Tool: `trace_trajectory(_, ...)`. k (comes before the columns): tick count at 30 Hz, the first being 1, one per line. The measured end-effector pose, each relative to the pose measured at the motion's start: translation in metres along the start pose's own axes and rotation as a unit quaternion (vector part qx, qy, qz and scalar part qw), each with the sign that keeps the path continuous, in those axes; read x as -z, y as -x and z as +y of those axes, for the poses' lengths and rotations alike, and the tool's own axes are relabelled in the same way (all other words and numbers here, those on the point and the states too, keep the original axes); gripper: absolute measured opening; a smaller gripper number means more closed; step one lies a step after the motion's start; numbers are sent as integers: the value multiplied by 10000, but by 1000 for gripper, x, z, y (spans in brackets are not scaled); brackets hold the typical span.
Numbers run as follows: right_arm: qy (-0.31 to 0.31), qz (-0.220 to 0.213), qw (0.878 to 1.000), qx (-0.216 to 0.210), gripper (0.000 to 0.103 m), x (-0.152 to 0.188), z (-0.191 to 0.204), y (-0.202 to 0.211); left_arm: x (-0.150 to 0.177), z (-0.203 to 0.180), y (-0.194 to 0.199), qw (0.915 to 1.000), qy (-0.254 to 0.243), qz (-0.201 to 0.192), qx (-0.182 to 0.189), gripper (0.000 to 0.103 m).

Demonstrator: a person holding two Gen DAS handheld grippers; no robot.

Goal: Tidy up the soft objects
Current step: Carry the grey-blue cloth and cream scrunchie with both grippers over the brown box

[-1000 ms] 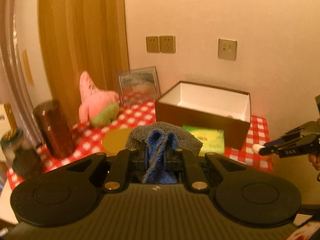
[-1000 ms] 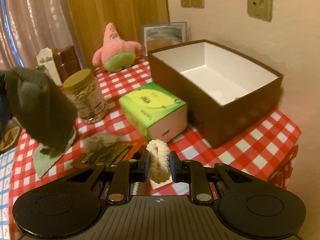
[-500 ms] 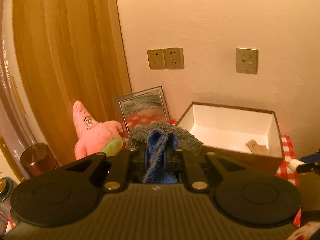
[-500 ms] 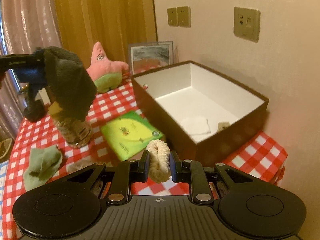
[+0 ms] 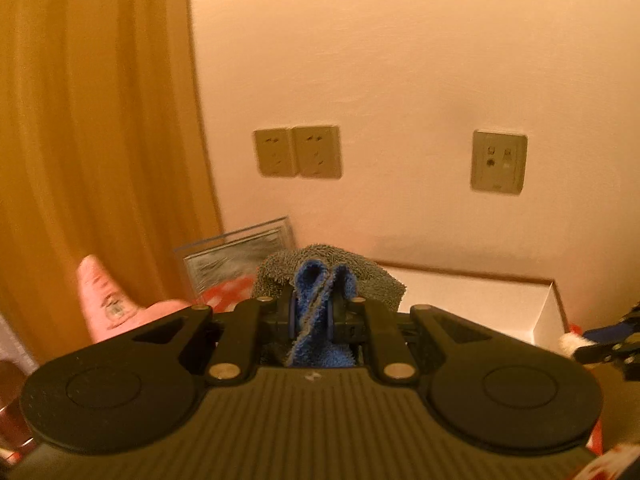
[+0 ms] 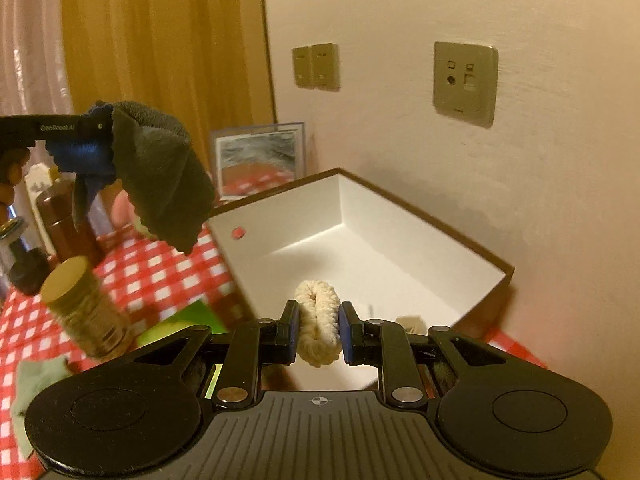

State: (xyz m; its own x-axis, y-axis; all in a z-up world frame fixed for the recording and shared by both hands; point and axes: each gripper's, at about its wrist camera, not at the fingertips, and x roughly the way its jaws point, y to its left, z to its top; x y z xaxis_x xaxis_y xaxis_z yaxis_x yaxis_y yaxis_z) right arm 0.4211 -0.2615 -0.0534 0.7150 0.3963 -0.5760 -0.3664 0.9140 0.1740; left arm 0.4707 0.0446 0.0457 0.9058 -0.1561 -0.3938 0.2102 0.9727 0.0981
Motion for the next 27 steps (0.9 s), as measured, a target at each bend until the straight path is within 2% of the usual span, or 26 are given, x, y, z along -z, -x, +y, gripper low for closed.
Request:
trace_trajectory(4, -95, -10, 10000, 27, 20, -13, -16, -26, -10, -21, -31, 9997, -8, 12, 240, 12)
trace_trajectory(11, -222, 21, 9997, -68, 20, -36, -41, -74, -14, -41, -92, 9981, 42, 311, 527, 13)
trace_trajectory(15, -395, 110, 9990, -194, 20, -50, -57, -101, -12, -47, -126, 9970, 51, 529, 562, 13)
trace_trajectory(20, -516, 224, 9980, -295, 20, -59, -67, -126, -4, -52, -160, 9941, 3, 879, 644, 22)
trace_trajectory(24, -516, 345, 9973, -389, 20, -61, -73, -139, 4, -54, -174, 9915, -131, 1140, 611, 28)
trace_trajectory(27, -388, 426, 9975, -405, 20, -62, -74, -146, 10, -49, -176, 9901, -117, 1284, 559, 29)
